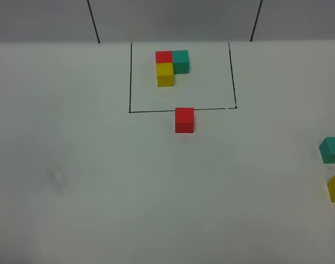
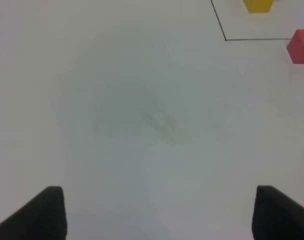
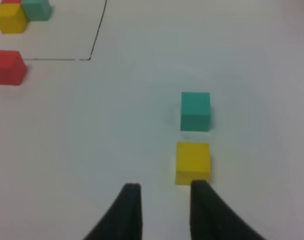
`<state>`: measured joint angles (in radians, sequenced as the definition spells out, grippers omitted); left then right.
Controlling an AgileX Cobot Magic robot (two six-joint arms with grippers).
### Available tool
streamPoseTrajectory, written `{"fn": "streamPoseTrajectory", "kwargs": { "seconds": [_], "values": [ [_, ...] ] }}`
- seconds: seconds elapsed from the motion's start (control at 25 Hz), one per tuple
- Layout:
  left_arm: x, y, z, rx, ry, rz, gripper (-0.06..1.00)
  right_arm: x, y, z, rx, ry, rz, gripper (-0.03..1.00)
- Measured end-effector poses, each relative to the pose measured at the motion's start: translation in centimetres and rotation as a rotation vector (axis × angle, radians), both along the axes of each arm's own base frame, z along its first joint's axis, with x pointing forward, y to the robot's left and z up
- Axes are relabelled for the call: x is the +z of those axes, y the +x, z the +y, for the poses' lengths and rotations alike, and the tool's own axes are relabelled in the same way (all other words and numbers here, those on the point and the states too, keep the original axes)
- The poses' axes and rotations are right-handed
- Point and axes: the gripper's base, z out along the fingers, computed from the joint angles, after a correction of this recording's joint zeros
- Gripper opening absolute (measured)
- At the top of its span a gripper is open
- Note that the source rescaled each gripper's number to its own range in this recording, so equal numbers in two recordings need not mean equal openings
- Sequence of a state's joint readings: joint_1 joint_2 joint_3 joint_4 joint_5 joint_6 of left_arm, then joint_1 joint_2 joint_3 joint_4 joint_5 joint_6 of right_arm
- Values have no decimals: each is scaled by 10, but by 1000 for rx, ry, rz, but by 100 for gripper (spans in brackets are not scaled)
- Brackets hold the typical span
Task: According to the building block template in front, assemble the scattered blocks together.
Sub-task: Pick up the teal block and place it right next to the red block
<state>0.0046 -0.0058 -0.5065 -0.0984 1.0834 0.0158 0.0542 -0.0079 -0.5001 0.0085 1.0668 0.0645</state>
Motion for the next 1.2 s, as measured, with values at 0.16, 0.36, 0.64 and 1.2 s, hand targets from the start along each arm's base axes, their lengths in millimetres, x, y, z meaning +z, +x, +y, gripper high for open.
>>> {"fn": "streamPoseTrajectory", "kwargs": {
  "seconds": [0.16,0.36,0.64,1.2],
  "values": [
    [0,0,0,0,0,0,70,0,0,0,0,0,0,0],
    [0,0,0,0,0,0,70,0,0,0,0,0,0,0],
    [0,0,0,0,0,0,70,0,0,0,0,0,0,0],
    [0,0,0,0,0,0,70,0,0,0,0,0,0,0]
  ]
}}
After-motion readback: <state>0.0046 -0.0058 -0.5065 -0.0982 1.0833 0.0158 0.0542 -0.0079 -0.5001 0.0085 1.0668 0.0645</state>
